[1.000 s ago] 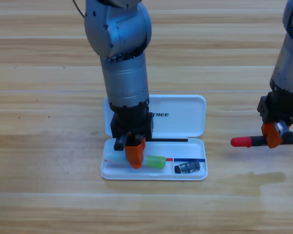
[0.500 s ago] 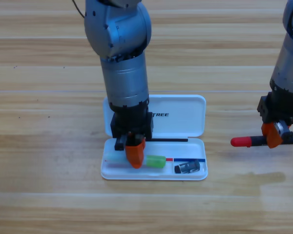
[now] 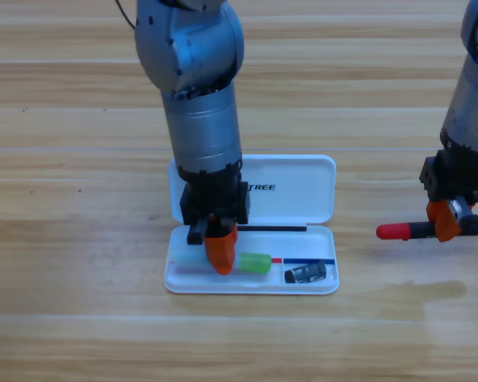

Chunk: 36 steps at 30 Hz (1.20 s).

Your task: Clean up eraser and pencils

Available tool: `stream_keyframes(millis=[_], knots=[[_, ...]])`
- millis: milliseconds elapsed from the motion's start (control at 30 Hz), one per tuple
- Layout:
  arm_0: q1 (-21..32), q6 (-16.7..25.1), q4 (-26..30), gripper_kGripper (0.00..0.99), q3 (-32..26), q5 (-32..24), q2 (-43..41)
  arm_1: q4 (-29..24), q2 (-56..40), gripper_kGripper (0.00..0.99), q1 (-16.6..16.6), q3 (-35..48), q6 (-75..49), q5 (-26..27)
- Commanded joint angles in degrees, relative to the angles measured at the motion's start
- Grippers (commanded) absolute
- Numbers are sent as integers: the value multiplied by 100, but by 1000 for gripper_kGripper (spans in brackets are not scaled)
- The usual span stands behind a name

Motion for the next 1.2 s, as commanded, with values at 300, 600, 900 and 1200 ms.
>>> stream_keyframes(millis=[300,600,900,1200], knots=[[109,-104,-37,985,101,-41,308,77,-65,0,69,35,23,95],[109,-130,-37,990,83,-15,264,86,-268,0,219,88,50,157],[144,80,24,990,162,223,-888,472,-21,0,1045,-659,665,209],[364,-227,51,990,733,671,-3234,701,1077,0,1608,-1995,1192,139]])
